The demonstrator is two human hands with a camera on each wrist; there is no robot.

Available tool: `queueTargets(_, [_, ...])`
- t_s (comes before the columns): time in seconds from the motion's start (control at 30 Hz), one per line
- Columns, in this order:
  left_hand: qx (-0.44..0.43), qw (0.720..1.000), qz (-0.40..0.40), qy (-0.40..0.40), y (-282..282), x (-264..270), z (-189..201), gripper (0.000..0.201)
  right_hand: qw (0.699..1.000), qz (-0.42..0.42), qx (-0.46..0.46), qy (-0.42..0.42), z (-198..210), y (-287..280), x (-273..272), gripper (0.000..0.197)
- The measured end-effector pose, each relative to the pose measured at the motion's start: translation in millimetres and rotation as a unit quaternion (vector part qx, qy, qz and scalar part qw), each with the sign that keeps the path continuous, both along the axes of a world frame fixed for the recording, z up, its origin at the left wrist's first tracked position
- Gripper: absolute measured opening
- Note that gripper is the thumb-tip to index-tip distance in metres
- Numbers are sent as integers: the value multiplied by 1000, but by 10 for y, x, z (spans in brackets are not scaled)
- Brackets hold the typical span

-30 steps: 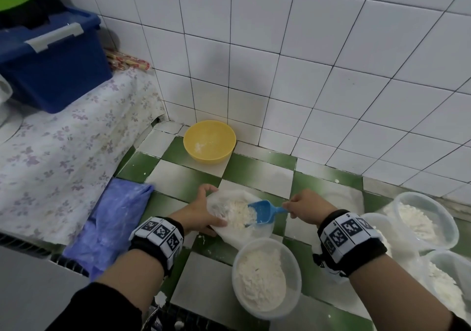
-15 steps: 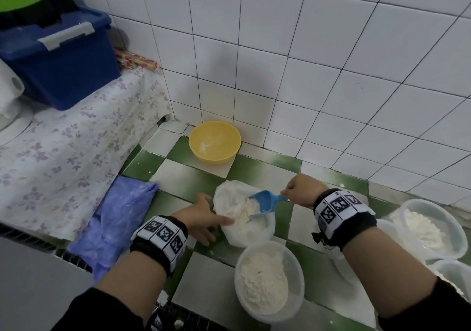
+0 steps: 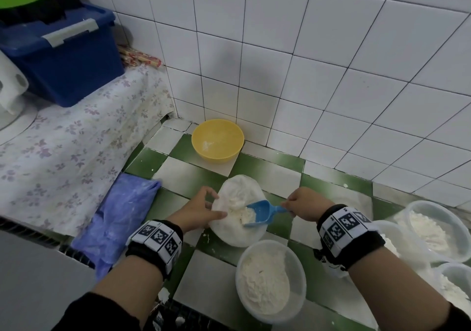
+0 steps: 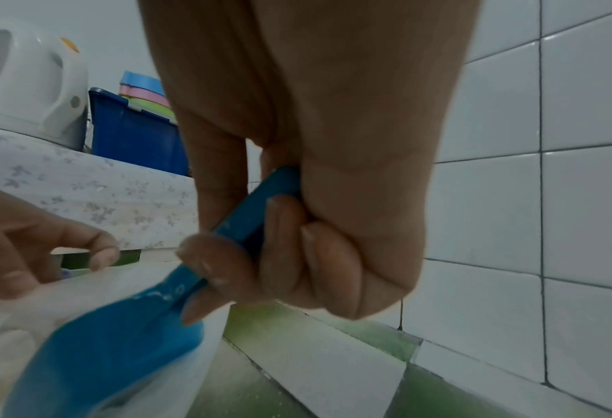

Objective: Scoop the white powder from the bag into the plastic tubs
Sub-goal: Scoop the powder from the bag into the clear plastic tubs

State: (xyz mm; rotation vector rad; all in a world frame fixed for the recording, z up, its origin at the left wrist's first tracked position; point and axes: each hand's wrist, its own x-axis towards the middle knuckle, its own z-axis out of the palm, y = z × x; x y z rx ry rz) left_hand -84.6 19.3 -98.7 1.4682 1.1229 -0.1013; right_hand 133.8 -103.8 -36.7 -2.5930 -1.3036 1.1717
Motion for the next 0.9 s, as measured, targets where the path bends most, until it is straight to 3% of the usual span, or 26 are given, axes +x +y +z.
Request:
queueTargets(0.17, [-37,999,-9,16,-22,36,-23,61,1000,-10,2,29,-19,60,-24,37])
queueTargets(0.43, [-105,994,15,-24,-63,27,-40,68,997,-41,-3,66,-128,1,-134,38])
queueTargets(0.57, [-100,994,35,-22,-47,-53,-38,77,996,-62,-9,56,-216,-27,-97,34])
queueTargets(0.77, [-68,998,-6,5,-138,-7,16,83,997,-67,-17,36,-169,-73,-80,34])
queueTargets(0.9, [-13,999,46,-9,-84,25,-52,78,997,-47,-39,36,-135,-136,-49,32])
